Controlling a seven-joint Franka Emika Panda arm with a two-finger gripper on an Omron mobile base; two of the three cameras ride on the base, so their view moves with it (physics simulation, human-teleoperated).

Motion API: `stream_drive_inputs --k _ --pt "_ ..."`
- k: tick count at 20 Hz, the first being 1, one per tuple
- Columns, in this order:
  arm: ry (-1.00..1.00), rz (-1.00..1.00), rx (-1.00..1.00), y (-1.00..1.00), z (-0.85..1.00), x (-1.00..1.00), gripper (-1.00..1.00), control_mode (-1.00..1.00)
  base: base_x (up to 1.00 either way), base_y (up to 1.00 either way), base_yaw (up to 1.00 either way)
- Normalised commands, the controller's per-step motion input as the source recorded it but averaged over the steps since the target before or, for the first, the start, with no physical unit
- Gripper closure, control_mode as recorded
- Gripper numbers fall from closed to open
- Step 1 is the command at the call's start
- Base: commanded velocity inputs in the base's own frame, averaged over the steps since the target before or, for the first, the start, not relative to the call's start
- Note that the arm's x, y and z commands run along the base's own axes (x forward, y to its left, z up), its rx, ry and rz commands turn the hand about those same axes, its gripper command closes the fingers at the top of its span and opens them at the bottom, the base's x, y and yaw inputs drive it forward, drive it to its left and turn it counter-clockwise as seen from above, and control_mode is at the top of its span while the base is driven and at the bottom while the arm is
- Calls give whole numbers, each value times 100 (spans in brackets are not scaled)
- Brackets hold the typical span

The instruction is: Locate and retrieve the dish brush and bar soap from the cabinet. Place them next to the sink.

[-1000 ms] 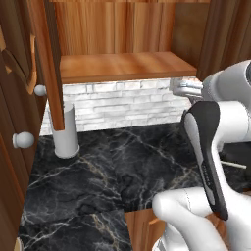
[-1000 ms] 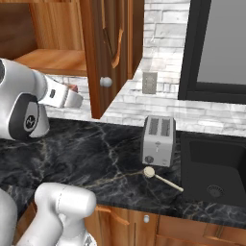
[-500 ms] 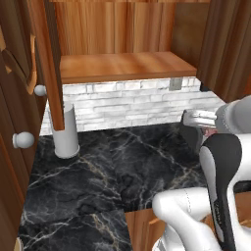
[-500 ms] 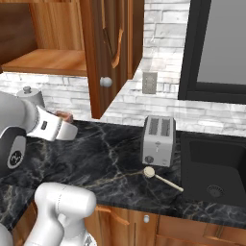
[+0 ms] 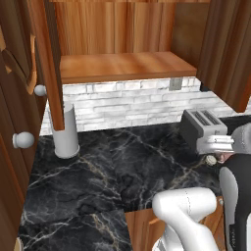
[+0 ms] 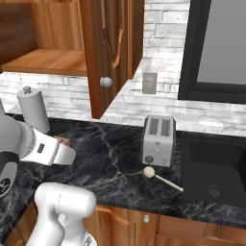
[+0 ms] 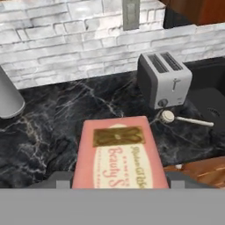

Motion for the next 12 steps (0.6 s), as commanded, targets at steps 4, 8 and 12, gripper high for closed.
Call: stream_drive_inputs --k 4,8,12 --pt "0 8 -12 -7 -46 -30 100 -100 0 0 0" --pt "2 5 -11 -18 -29 -2 100 -100 0 0 0" --pt "1 6 -8 -35 -39 0 100 -100 0 0 0"
